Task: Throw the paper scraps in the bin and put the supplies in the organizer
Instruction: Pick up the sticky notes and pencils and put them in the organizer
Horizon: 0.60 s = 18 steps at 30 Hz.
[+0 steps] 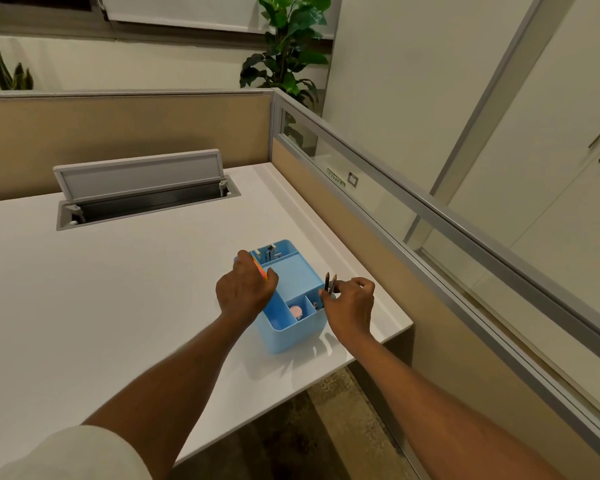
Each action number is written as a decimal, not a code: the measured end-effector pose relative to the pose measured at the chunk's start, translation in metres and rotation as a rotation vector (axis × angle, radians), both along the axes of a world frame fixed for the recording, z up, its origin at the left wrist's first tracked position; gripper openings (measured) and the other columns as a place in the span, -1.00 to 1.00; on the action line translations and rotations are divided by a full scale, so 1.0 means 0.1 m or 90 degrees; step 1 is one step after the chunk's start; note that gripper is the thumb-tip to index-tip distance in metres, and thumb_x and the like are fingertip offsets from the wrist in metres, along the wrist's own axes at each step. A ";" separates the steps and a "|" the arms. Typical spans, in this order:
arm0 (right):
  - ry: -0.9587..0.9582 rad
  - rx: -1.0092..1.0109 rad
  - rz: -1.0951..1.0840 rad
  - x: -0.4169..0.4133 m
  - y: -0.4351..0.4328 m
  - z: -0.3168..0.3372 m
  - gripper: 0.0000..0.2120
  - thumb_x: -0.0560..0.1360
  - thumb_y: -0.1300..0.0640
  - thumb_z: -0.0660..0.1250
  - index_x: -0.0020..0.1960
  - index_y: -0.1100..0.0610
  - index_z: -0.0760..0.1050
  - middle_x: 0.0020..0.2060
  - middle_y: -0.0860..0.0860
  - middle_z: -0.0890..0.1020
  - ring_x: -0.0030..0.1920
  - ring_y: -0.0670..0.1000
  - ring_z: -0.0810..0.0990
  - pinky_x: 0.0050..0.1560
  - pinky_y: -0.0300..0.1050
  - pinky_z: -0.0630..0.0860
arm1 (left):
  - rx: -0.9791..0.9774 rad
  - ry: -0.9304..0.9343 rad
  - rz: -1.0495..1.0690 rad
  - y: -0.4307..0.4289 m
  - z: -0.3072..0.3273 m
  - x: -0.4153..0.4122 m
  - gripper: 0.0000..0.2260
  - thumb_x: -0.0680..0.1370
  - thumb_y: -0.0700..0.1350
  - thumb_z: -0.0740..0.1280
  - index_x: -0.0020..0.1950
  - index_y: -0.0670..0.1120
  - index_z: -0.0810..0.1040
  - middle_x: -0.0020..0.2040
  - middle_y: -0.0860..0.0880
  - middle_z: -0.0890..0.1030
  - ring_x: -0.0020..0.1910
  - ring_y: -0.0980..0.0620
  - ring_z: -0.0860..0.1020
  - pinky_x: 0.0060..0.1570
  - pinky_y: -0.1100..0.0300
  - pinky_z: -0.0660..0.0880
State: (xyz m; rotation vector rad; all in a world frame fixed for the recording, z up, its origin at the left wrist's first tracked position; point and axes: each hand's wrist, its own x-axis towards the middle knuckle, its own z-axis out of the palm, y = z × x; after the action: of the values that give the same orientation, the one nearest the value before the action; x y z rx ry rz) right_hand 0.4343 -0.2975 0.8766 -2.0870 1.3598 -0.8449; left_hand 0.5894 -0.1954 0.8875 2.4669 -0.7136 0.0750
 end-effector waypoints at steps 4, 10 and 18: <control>-0.004 -0.026 -0.001 -0.03 0.04 -0.02 -0.68 0.28 0.00 0.54 -0.03 0.12 0.63 0.02 0.06 0.52 0.13 0.09 0.41 0.02 -0.08 0.42 | -0.020 -0.012 -0.023 0.05 0.03 -0.04 -0.61 0.47 0.16 0.30 0.10 -0.07 0.32 -0.06 -0.07 0.57 -0.34 -0.01 0.46 -0.37 0.19 0.36; 0.065 -0.063 0.035 -0.18 0.11 0.03 -0.51 0.30 -0.02 0.52 0.17 0.08 0.51 0.17 0.09 0.51 0.24 0.08 0.32 0.15 0.00 0.41 | -0.040 -0.166 -0.140 0.19 0.09 -0.17 -0.54 0.43 0.11 0.35 0.16 -0.17 0.41 -0.05 -0.19 0.59 -0.29 -0.15 0.55 -0.34 0.11 0.43; 0.093 -0.101 0.067 -0.61 0.29 0.17 -0.40 0.37 0.07 0.45 0.34 0.09 0.30 0.36 0.13 0.25 0.37 0.12 0.19 0.34 0.05 0.25 | 0.043 -0.242 -0.248 0.32 0.31 -0.62 -0.41 0.50 0.28 0.12 0.35 -0.11 0.32 0.45 -0.21 0.31 0.44 -0.29 0.21 0.27 -0.24 0.29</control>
State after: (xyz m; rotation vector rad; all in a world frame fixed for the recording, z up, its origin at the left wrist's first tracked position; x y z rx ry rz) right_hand 0.3728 -0.2681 0.8940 -2.3611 1.2777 -0.7930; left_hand 0.5276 -0.1636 0.9180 2.3513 -1.3653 0.3826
